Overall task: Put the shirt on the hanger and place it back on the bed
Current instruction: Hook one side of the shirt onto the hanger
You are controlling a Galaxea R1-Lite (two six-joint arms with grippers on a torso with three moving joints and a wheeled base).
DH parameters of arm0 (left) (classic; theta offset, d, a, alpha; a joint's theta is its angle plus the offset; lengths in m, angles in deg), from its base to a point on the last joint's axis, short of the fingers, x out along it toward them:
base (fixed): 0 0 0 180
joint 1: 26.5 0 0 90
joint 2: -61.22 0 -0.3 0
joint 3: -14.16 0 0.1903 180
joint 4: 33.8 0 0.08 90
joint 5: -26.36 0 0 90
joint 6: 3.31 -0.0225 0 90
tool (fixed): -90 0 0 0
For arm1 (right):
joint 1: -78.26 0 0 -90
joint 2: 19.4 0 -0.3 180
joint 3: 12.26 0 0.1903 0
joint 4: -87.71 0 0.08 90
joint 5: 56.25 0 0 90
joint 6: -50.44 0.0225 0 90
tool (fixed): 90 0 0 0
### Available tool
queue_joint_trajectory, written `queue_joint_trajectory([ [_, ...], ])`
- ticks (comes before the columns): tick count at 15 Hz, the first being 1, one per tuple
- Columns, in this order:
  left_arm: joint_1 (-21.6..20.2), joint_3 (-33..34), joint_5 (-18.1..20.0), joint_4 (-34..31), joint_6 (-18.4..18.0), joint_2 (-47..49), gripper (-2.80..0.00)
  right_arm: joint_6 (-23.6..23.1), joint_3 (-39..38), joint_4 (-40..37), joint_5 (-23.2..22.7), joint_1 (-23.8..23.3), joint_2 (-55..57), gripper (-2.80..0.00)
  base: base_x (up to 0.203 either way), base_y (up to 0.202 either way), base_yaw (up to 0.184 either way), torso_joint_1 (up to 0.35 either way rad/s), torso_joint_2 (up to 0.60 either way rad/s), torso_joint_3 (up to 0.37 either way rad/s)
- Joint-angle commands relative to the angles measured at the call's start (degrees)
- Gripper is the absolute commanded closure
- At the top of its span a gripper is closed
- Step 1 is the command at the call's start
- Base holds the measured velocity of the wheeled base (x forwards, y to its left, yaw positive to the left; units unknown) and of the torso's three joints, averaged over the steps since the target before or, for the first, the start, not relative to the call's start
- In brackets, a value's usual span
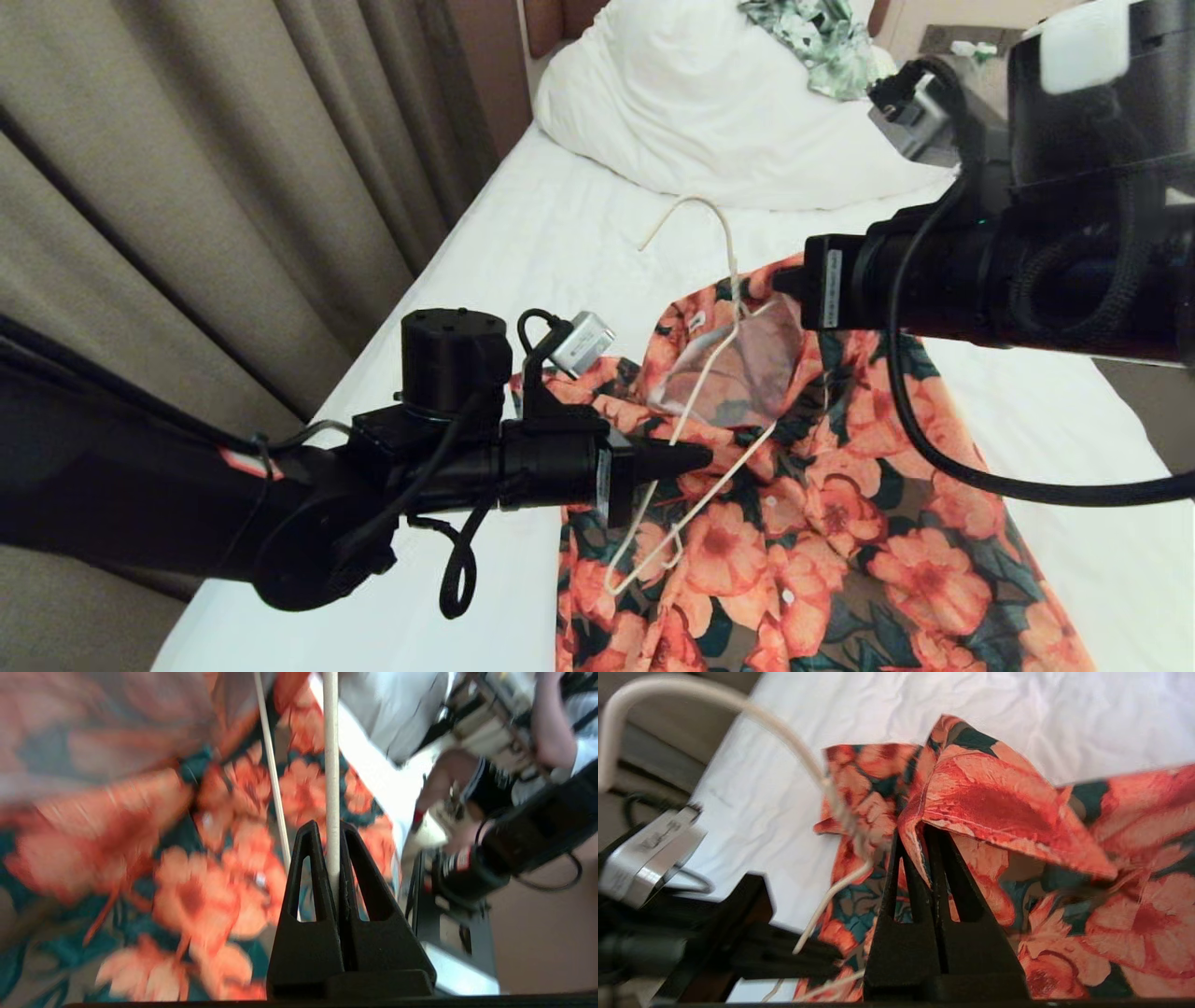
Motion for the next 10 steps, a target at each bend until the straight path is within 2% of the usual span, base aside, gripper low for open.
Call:
queue_joint_trajectory([
  [1,1.2,2.1,-0.8,6.1,0.9,0.3,0.00,-0.9,-2.1,-0.1,0.1,1.6,-4.8,0.00,0.000,0.000,0.000,0.000,0.00,0.000],
  [4,4.4,5.4,-5.6,17.4,3.4,0.5,0.00,-4.1,-3.9,0.0,0.1,2.3,-8.9,0.00,0.000,0.000,0.000,0.000,0.00,0.000],
  [5,5.0,6.0,-6.8,18.9,3.5,0.4,0.00,-5.4,-4.3,0.0,0.1,2.4,-10.1,0.00,0.000,0.000,0.000,0.000,0.00,0.000],
  [10,5.6,6.6,-7.4,21.0,3.4,-1.0,0.00,-13.6,-9.5,0.7,-0.1,2.5,-13.8,0.00,0.000,0.000,0.000,0.000,0.00,0.000],
])
